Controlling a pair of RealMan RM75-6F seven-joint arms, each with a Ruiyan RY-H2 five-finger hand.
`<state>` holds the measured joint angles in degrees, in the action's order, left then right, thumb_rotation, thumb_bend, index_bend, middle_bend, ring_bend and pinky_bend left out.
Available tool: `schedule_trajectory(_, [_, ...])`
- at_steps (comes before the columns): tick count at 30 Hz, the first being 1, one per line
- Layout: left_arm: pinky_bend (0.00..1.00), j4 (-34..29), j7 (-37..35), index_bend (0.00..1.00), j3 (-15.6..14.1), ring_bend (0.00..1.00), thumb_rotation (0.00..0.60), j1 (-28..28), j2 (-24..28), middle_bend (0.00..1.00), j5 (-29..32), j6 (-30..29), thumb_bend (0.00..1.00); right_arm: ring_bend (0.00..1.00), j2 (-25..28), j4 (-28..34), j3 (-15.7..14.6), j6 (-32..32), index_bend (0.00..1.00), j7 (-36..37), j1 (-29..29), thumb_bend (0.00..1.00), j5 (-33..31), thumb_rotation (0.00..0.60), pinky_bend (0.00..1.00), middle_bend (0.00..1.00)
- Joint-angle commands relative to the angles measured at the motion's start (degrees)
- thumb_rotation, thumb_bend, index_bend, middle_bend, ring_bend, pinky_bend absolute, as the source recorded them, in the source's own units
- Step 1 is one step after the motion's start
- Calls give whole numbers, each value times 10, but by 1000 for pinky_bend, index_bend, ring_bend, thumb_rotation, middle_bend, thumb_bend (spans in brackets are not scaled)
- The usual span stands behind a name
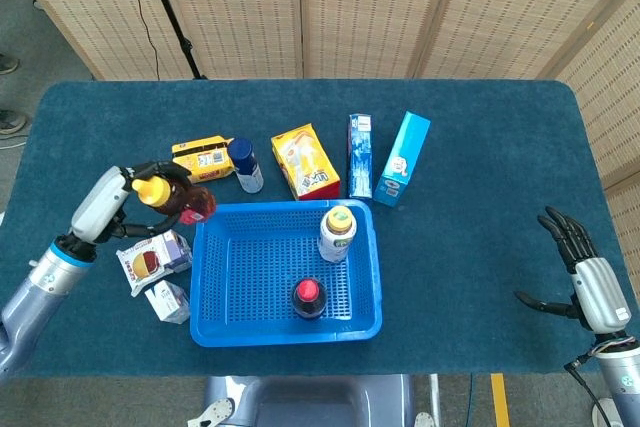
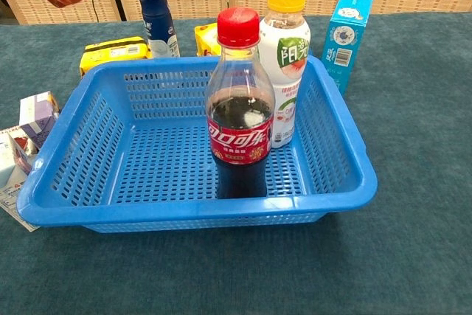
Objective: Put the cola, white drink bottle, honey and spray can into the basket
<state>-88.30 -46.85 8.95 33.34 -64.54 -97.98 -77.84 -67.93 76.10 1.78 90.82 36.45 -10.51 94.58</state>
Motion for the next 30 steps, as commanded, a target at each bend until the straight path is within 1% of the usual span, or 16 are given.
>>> schedule_trajectory(1, [520,-52,75,675,-10,451,600,23,-13,502,-6,34,623,0,-1,0,0,-2,0,0,-1,0,0,600,0,0])
schedule_trajectory(5, [520,-55,119,671,0,445,600,47,-61,499,33,78,622,0,-3,-2,-1,-7,0,-1,-2,0,0,600,0,0])
schedule_trajectory(11, [521,-25,174,660,10,436,600,83,-140,487,91,143,608,0,-6,-3,0,-16,0,-4,-6,0,-4,600,0,0])
schedule_trajectory(15, [521,1,206,655,21,432,600,108,-191,478,139,189,598,0,-6,0,0,-14,0,-8,-5,0,-2,600,0,0])
schedule_trajectory(19, [520,8,229,606,27,382,600,123,-214,405,170,218,564,0,-7,-2,-2,-19,0,-8,-5,0,-3,600,0,0])
schedule_trajectory(21, [514,3,236,556,23,324,600,129,-214,346,181,239,536,0,-8,-3,-1,-21,0,-8,-5,0,-5,600,0,0])
schedule_trajectory(22, [484,-1,238,495,20,264,600,133,-209,283,184,254,516,0,-8,-3,0,-20,0,-7,-6,0,-5,600,0,0])
schedule_trajectory(24, [355,-11,243,252,10,98,600,142,-196,103,186,284,454,0,-7,-2,1,-18,0,-8,-5,0,-5,600,0,0])
schedule_trajectory(25, [281,-14,245,136,8,38,600,144,-191,40,185,290,417,0,-7,-2,1,-17,0,-9,-5,0,-5,600,0,0])
schedule_trajectory(26, [204,-17,246,36,6,2,600,144,-188,1,184,293,369,0,-7,-1,1,-17,0,-9,-5,0,-5,600,0,0])
schedule_trajectory(27, [164,-22,243,5,4,0,600,143,-184,0,180,291,343,0,-7,0,0,-16,0,-9,-4,0,-4,600,0,0])
schedule_trajectory(28, [120,-26,239,0,2,0,600,140,-180,0,175,285,309,0,-7,0,0,-16,0,-9,-4,0,-4,600,0,0])
schedule_trajectory(30, [73,-32,221,0,-1,0,600,129,-170,0,155,262,264,0,-6,-1,-1,-17,0,-9,-3,0,-4,600,0,0])
